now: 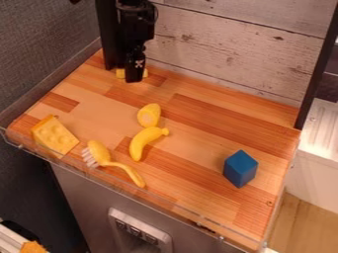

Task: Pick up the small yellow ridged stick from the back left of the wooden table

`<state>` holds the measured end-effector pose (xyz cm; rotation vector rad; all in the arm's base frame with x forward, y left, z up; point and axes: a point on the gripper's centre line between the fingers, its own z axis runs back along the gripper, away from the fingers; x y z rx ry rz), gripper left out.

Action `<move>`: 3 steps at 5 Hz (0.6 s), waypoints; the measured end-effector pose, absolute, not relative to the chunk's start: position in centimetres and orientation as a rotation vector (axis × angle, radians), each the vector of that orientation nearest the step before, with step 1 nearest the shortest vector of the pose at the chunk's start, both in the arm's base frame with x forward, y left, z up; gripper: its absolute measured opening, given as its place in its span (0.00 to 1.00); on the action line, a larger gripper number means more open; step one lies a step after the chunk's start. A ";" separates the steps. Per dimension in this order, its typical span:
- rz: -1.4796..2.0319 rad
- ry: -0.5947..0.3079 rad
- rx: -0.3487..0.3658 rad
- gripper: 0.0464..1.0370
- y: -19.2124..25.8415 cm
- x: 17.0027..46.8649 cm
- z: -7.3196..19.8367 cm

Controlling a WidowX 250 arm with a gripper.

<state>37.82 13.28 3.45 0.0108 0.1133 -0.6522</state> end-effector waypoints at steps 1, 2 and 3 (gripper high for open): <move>-0.650 0.096 0.019 0.96 13.5 38.6 2.4; -0.706 0.076 0.028 0.96 13.5 39.2 1.5; -0.818 0.078 0.033 0.91 13.0 39.4 0.9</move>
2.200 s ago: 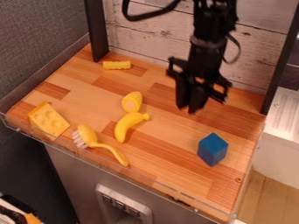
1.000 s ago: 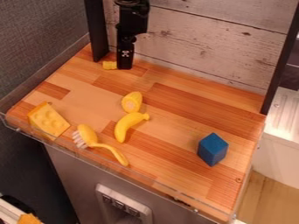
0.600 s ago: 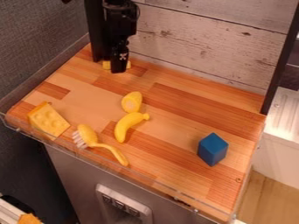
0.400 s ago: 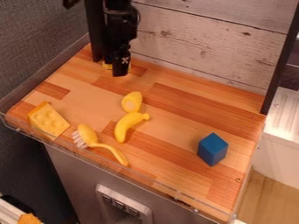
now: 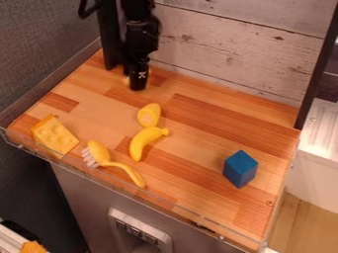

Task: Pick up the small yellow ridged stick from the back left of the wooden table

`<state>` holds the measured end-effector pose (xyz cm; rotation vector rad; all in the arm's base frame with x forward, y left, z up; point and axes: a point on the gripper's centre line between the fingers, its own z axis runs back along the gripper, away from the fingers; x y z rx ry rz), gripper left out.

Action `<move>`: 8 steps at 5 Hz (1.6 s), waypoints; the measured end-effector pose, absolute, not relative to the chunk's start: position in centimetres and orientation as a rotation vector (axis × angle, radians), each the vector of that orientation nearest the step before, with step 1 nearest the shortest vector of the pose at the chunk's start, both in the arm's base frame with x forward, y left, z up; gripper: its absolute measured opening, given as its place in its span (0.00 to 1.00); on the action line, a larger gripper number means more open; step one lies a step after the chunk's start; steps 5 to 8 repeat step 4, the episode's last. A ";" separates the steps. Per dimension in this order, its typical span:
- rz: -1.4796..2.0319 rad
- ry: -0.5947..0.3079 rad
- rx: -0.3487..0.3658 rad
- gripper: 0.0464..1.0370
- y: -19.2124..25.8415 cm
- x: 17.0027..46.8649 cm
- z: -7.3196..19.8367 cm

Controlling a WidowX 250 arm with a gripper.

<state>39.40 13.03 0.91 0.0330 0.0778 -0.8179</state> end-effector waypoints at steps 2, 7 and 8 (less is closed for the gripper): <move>-0.941 0.067 0.053 0.32 12.9 39.7 0.7; -0.853 0.074 0.049 0.20 12.6 39.7 0.7; -0.853 0.074 0.049 0.20 12.6 39.7 0.7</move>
